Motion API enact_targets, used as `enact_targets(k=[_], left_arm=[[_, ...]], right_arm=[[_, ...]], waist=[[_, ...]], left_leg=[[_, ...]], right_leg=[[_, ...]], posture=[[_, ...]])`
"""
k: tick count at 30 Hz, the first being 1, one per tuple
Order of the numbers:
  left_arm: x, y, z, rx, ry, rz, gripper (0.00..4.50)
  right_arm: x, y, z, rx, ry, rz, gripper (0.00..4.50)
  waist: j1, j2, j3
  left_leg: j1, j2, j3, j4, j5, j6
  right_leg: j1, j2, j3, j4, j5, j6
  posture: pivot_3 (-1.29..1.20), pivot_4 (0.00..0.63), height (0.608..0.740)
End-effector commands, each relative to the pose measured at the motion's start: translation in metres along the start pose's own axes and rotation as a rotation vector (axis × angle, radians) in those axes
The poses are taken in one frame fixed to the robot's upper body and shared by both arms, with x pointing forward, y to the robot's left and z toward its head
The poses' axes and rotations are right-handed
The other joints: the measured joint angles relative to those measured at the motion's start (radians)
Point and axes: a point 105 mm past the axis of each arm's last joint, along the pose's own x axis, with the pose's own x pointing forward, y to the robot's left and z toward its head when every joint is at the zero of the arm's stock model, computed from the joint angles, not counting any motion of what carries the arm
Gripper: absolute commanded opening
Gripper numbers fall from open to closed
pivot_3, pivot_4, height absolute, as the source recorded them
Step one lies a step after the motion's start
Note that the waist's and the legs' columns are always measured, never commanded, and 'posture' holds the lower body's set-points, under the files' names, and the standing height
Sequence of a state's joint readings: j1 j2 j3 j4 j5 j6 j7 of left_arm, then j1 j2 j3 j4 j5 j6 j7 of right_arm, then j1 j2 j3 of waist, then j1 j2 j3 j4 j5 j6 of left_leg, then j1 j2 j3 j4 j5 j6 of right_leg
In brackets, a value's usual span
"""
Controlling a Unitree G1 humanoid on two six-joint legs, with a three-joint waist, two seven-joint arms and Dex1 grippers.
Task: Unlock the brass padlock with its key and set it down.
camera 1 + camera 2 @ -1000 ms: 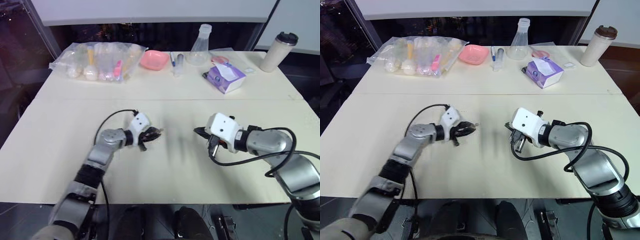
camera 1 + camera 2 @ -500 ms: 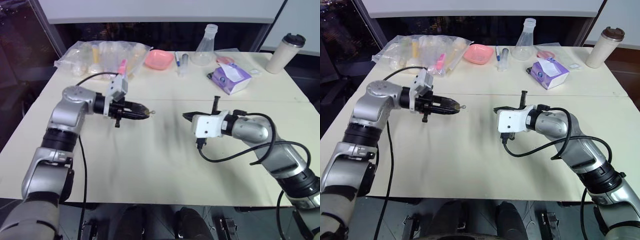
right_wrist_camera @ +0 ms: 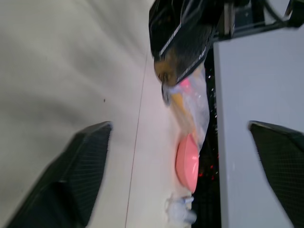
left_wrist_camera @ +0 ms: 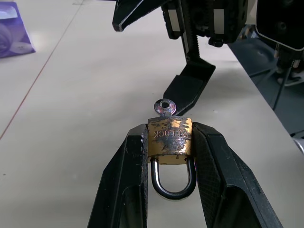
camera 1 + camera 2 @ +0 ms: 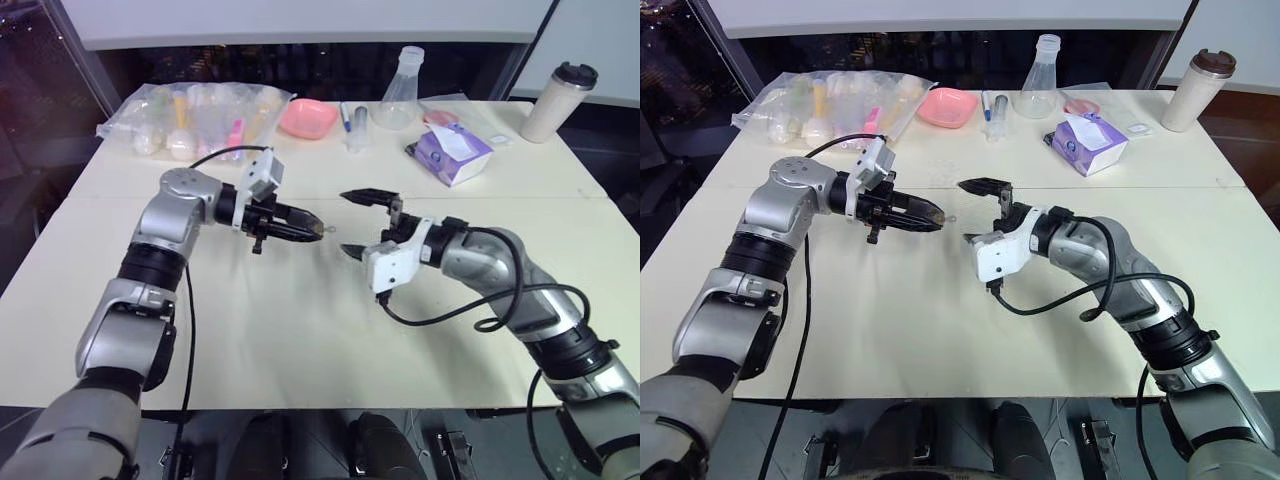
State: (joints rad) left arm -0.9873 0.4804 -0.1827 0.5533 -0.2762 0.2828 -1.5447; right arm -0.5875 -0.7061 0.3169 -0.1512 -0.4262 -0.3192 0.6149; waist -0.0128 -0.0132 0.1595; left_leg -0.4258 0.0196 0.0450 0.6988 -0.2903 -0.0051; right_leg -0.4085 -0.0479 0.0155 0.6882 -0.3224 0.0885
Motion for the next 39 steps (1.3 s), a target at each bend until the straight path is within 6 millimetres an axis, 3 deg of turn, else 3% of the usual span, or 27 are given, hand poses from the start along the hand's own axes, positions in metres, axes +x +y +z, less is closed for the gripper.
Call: enact_targets(k=[1, 5, 7, 8, 15, 22, 39], left_arm=[[0.000, 0.003, 0.016, 0.062, -0.015, -0.004, 0.76], [0.001, 0.003, 0.016, 0.070, -0.012, -0.013, 0.76], [0.002, 0.003, 0.015, 0.073, -0.007, -0.013, 0.76], [0.002, 0.003, 0.015, 0.074, -0.006, -0.012, 0.76], [0.002, 0.004, 0.013, 0.079, 0.001, -0.011, 0.76], [0.003, 0.003, 0.009, 0.106, 0.020, -0.009, 0.76], [0.019, -0.003, 0.000, 0.542, 0.156, -0.010, 0.76]], right_arm=[[0.002, -0.016, 0.006, -0.058, -0.030, -0.060, 4.49], [0.004, -0.015, 0.007, -0.058, -0.033, -0.059, 4.49], [0.005, -0.015, 0.008, -0.055, -0.041, -0.057, 3.94], [0.005, -0.015, 0.009, -0.054, -0.044, -0.057, 3.61], [0.007, -0.012, 0.010, -0.042, -0.050, -0.043, 0.10], [0.010, -0.009, 0.014, 0.033, -0.063, -0.020, 0.10], [0.010, 0.002, 0.021, 0.631, -0.074, 0.222, 0.10]], waist=[[0.001, 0.000, 0.000], [0.001, 0.000, 0.000], [0.000, 0.000, 0.000], [-0.001, 0.000, 0.000], [0.000, 0.000, 0.000], [0.000, 0.000, 0.000], [0.001, 0.000, 0.000]], left_leg=[[0.000, 0.000, 0.000, 0.000, 0.000, 0.000], [0.000, 0.000, 0.000, 0.000, 0.000, 0.000], [0.000, 0.000, 0.000, 0.000, 0.000, 0.000], [0.000, 0.000, 0.000, 0.000, 0.000, 0.000], [0.000, 0.000, 0.000, 0.000, 0.000, 0.000], [0.000, 0.000, 0.000, 0.000, 0.000, 0.000], [0.000, 0.000, 0.000, 0.000, -0.001, 0.001]], right_leg=[[0.000, 0.000, 0.000, 0.000, 0.000, 0.000], [0.000, 0.000, 0.000, 0.000, 0.000, 0.000], [0.000, 0.000, 0.000, 0.000, 0.000, 0.000], [0.000, 0.000, 0.000, 0.000, 0.000, 0.000], [0.000, 0.000, 0.000, 0.000, 0.000, 0.000], [0.000, 0.000, 0.000, 0.000, 0.000, 0.000], [0.000, -0.001, 0.000, 0.000, 0.000, 0.000]], posture=[[0.00, 0.150, 0.715], [0.00, 0.150, 0.715], [0.00, 0.150, 0.715], [0.00, 0.150, 0.715], [0.00, 0.150, 0.715], [0.00, 0.150, 0.715], [0.00, 0.150, 0.715]])
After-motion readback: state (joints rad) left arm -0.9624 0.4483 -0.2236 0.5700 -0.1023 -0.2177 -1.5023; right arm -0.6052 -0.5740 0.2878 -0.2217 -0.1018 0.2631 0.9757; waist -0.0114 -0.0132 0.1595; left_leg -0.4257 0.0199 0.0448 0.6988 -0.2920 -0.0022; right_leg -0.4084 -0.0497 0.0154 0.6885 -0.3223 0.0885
